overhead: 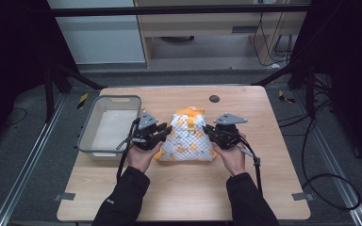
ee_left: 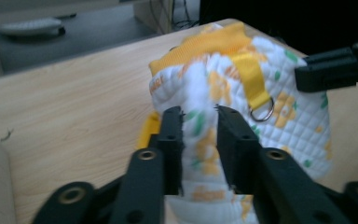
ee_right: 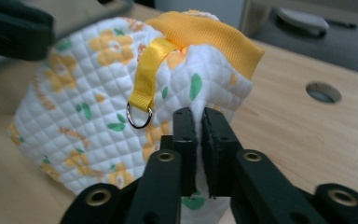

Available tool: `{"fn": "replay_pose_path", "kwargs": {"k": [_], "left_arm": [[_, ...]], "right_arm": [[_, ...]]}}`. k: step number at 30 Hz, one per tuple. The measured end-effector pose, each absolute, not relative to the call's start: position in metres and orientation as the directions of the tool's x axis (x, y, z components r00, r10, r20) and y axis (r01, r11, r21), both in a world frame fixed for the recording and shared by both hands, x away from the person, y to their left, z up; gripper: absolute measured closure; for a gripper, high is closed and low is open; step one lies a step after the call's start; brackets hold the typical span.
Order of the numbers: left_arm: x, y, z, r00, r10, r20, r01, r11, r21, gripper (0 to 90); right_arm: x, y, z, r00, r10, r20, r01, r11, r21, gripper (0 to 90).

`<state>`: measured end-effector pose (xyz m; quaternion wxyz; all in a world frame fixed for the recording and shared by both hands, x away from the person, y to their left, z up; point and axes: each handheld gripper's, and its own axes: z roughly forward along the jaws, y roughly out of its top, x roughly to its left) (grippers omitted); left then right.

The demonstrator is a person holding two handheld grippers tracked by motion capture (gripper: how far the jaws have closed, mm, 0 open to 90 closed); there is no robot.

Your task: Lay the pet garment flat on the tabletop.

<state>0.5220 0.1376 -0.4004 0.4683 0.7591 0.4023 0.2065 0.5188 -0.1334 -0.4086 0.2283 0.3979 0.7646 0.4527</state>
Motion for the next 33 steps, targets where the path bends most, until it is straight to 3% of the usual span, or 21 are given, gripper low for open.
{"fn": "replay_pose_path", "kwargs": {"k": [3,10,11,20,28,33], "left_arm": [[0.53,0.147,-0.415,0.541,0.835,-0.103,0.467,-0.196,0.862,50.5],[0.511,0.174,-0.423,0.559,0.825,-0.089,0.454,-0.215,0.865,41.3],[0.502,0.181,-0.427,0.58,0.812,-0.068,0.452,-0.251,0.856,39.8],[0.494,0.184,-0.465,0.595,0.803,-0.022,0.502,-0.351,0.79,36.8],[0.497,0.174,-0.483,0.625,0.78,-0.023,0.508,-0.384,0.771,37.8],[0.5,0.166,-0.495,0.644,0.765,-0.027,0.525,-0.416,0.743,45.9]], "right_arm": [[0.532,-0.128,-0.429,-0.538,0.84,-0.069,0.416,0.336,0.845,74.2],[0.516,-0.143,-0.431,-0.568,0.82,-0.068,0.371,0.329,0.868,61.1],[0.505,-0.152,-0.43,-0.598,0.799,-0.058,0.356,0.331,0.874,55.9],[0.486,-0.165,-0.465,-0.64,0.767,-0.048,0.406,0.391,0.826,47.2],[0.489,-0.161,-0.489,-0.654,0.756,-0.042,0.448,0.431,0.783,48.8],[0.49,-0.155,-0.499,-0.668,0.743,-0.043,0.464,0.461,0.756,52.8]]}}
